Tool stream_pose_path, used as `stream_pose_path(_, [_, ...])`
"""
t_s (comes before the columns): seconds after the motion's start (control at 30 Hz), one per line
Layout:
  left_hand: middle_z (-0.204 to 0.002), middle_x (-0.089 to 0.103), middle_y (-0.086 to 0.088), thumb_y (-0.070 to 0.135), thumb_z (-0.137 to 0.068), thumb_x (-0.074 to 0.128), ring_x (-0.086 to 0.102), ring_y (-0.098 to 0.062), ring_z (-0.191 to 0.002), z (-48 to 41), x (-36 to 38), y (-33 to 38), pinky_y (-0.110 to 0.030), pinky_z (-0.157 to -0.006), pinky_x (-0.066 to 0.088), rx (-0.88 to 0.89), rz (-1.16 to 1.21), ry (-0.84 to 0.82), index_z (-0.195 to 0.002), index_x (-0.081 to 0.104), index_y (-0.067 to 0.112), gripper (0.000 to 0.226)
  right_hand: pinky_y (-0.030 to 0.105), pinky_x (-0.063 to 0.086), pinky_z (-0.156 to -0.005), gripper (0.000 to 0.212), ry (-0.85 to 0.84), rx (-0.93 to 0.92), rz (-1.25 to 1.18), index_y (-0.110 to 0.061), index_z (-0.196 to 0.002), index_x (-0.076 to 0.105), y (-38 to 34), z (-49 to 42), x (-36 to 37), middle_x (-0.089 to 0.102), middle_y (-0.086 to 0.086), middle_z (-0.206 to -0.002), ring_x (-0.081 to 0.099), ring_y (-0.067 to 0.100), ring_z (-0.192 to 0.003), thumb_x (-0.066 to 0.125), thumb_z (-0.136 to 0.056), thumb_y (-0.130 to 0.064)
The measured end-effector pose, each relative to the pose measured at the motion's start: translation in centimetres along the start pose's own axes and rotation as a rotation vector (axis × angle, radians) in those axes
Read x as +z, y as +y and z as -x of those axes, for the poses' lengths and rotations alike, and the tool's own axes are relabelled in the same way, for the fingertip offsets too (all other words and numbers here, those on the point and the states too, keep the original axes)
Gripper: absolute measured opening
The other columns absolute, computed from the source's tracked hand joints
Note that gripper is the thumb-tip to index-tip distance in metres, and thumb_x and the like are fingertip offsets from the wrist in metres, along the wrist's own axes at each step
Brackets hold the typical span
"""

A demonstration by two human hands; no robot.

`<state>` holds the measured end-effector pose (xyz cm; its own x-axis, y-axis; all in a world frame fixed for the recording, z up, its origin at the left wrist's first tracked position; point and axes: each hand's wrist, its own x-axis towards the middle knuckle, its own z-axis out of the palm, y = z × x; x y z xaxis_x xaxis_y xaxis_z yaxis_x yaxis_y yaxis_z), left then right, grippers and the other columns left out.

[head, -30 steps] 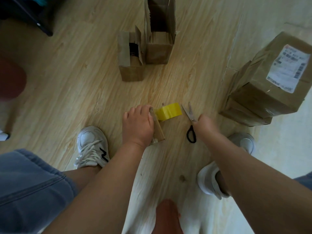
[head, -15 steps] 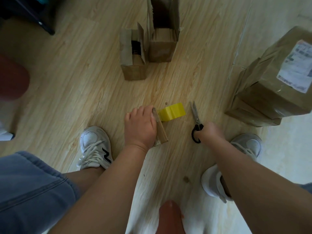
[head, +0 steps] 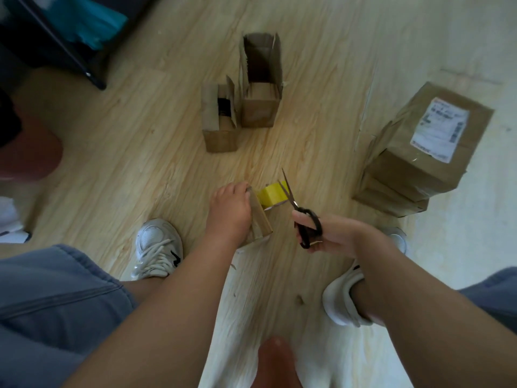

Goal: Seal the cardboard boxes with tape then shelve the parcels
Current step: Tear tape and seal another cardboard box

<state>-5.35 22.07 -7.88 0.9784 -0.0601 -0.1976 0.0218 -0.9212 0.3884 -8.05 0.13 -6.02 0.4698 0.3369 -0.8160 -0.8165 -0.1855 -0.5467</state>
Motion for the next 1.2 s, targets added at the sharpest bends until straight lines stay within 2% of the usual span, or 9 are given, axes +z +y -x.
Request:
stream_pose_path(0.17, [-0.139,0.053,-0.009,0.02,-0.105,0.038,0.045,-0.026,-0.127,1.1,-1.0,0.3,-0.034,-0.109,0.026,0.042,-0.006,-0.01,-0.142,0.046,0.012,0.039,0.032,0.045,-0.067,0.054,-0.247,0.014,-0.018,-0.012,-0.08,0.06,1.2,1.3,0.0,0.055,0.007,-0.076,0.051,0.02,-0.07,0.073,-0.077,-0.065])
stream_pose_path(0.33, [-0.14,0.053,-0.008,0.019,-0.105,0.035,0.044,-0.025,-0.129,1.3,-0.9,-0.3,-0.042,-0.114,0.025,-0.034,0.064,-0.031,-0.144,0.045,0.015,0.04,0.033,0.048,-0.072,0.053,-0.294,0.062,0.09,-0.012,-0.079,0.064,1.6,2.0,-0.2,0.058,0.007,-0.078,0.055,0.019,-0.07,0.064,-0.086,-0.064])
stream_pose_path(0.4, [-0.139,0.053,-0.007,0.019,-0.105,0.035,0.044,-0.025,-0.129,1.4,-0.8,-0.6,-0.044,-0.115,0.025,-0.037,0.081,-0.044,-0.144,0.045,0.016,0.04,0.033,0.05,-0.072,0.053,-0.257,0.094,0.138,-0.011,-0.084,0.063,1.4,2.0,0.1,0.059,0.005,-0.078,0.057,0.017,-0.07,0.063,-0.087,-0.063])
stream_pose_path(0.53, [-0.138,0.054,-0.007,0.018,-0.104,0.036,0.045,-0.023,-0.13,1.2,-0.4,-0.6,-0.046,-0.116,0.022,-0.039,0.091,-0.038,-0.143,0.046,0.015,0.04,0.031,0.049,-0.071,0.059,-0.13,0.067,0.211,-0.009,-0.091,0.06,0.2,1.1,1.6,0.058,0.003,-0.078,0.054,0.016,-0.071,0.065,-0.076,-0.066])
stream_pose_path(0.73, [-0.136,0.055,-0.006,0.018,-0.104,0.036,0.044,-0.021,-0.131,1.2,-0.4,-0.6,-0.047,-0.118,0.016,-0.04,0.116,-0.037,-0.141,0.046,0.015,0.039,0.03,0.046,-0.071,0.061,0.023,-0.012,0.397,-0.011,-0.084,0.058,-1.5,-0.5,3.9,0.052,0.007,-0.079,0.05,0.02,-0.074,0.055,-0.086,-0.072])
stream_pose_path(0.9, [-0.138,0.054,-0.006,0.018,-0.105,0.036,0.043,-0.021,-0.133,1.4,-0.6,-0.3,-0.047,-0.121,0.008,-0.053,0.099,-0.048,-0.143,0.044,0.014,0.039,0.024,0.045,-0.065,0.062,0.142,-0.018,0.515,-0.013,-0.072,0.054,-1.8,-0.7,4.9,0.052,0.0,-0.063,0.051,0.015,-0.058,0.051,-0.088,-0.073])
stream_pose_path(1.2, [-0.136,0.055,-0.005,0.017,-0.104,0.037,0.044,-0.02,-0.131,1.3,-0.6,-0.5,-0.048,-0.12,0.008,-0.048,0.111,-0.048,-0.142,0.045,0.016,0.039,0.027,0.043,-0.063,0.058,0.247,-0.06,0.493,-0.013,-0.061,0.055,-1.3,-0.9,4.6,0.052,0.002,-0.056,0.05,0.015,-0.05,0.064,-0.085,-0.065])
